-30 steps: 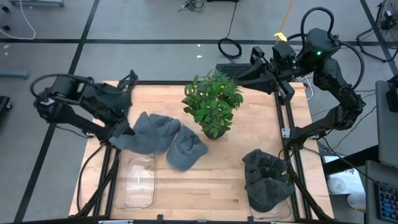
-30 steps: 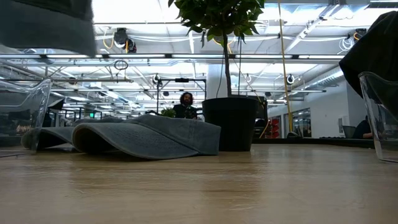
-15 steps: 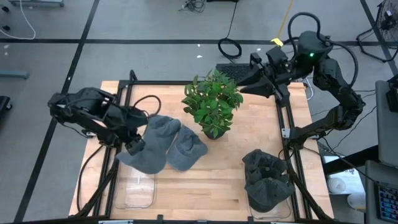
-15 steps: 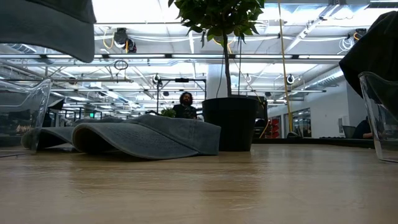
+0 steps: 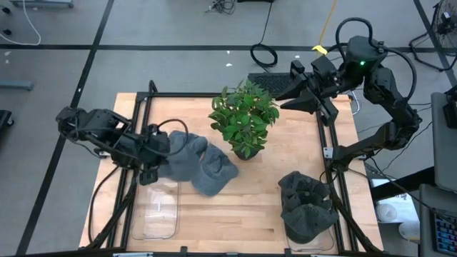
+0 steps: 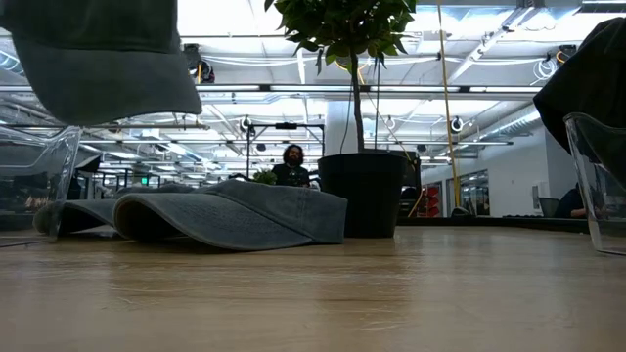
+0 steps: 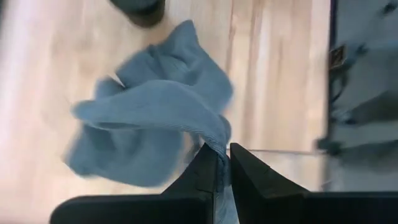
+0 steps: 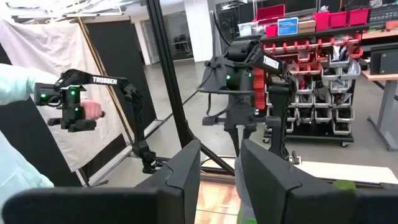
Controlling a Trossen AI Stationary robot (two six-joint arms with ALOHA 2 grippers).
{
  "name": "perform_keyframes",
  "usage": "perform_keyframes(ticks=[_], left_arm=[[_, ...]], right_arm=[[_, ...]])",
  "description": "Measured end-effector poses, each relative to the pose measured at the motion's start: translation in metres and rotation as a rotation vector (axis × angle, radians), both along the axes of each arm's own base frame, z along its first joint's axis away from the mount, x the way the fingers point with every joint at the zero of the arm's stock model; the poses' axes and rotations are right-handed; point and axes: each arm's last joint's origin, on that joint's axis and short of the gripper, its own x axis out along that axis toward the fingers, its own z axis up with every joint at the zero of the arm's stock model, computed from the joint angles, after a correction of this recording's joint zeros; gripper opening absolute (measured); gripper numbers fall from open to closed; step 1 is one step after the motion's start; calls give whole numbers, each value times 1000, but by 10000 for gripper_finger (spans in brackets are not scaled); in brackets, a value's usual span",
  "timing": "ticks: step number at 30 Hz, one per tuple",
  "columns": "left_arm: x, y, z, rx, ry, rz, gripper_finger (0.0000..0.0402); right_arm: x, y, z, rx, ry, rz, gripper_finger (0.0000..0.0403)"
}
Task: Pick & Place hat
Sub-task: Put the right blue cap into the left transparent bin
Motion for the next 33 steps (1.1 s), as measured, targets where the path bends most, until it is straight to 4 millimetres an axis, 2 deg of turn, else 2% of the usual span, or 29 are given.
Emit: perform_keyframes(ticks=[3, 7, 11, 14, 25, 33], left_arm=[[-2, -8, -4, 161, -17, -183, 22], [-1, -14, -16, 250, 14, -263, 22], [1, -20, -39, 228, 118, -315, 22], [-3, -25, -48, 242, 151, -375, 22], [-50, -13, -32, 179, 30, -376, 22], [-53, -26, -68, 151, 192, -448, 22]], right_arm=[[-2, 0, 1, 1, -2, 0, 102], [-2, 1, 1, 13, 2, 0, 102], [-2, 1, 1, 15, 3, 0, 102], [-2, 1, 1, 16, 3, 0, 102], [-2, 1, 1, 16, 4, 0, 102], [-2, 1, 1, 16, 4, 0, 102]])
